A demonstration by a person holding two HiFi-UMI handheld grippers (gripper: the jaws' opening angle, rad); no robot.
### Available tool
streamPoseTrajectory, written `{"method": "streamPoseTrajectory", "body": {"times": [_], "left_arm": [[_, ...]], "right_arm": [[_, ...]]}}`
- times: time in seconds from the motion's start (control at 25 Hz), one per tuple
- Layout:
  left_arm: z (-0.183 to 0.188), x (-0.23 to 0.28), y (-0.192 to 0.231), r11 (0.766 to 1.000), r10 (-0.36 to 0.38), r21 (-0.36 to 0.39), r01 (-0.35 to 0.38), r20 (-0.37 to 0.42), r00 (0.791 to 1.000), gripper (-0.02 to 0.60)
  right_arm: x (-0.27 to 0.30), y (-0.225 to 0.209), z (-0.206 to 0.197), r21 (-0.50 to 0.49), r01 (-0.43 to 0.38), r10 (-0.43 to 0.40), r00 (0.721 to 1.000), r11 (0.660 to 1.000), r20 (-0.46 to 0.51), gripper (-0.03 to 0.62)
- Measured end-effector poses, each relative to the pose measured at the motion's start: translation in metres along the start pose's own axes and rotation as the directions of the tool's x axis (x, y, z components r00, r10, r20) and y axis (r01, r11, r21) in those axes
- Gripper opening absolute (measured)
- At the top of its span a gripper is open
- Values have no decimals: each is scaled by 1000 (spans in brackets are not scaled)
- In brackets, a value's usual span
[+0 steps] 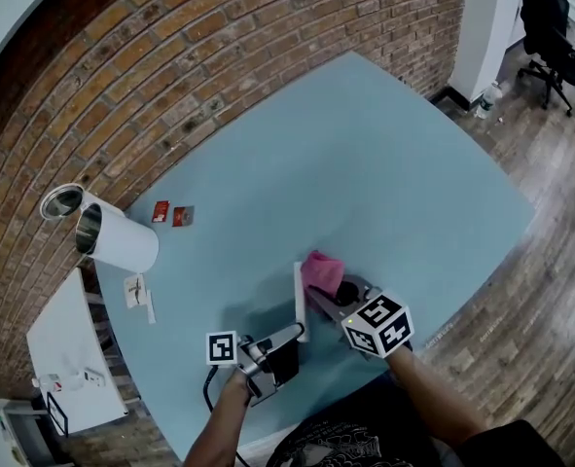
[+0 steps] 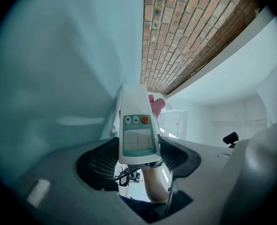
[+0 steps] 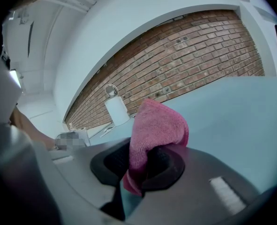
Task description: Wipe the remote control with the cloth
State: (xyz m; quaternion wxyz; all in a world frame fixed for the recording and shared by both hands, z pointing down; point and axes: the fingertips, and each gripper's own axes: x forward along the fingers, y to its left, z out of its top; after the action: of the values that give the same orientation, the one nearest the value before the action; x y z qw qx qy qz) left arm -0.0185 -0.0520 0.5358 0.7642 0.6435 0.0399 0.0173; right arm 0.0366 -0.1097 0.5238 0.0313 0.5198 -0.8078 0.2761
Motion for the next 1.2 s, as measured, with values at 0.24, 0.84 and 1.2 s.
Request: {"method": "streamPoseTrajectory", "body": {"times": [0.24, 0.84, 1.2], "left_arm": [[3, 2, 0, 1000, -24, -5, 24, 26, 999, 269], [26, 4, 0, 999, -49, 13, 48, 157, 986, 270], [34, 12, 0, 998, -67, 4, 67, 206, 976, 268]], "right_arm": [[-6, 17, -4, -19, 0, 0, 1000, 1000, -6, 64], [-29, 48, -10, 6, 27, -27, 999, 1000, 18, 64], [-43, 60, -15, 7, 55, -55, 997, 998, 49, 64]]}}
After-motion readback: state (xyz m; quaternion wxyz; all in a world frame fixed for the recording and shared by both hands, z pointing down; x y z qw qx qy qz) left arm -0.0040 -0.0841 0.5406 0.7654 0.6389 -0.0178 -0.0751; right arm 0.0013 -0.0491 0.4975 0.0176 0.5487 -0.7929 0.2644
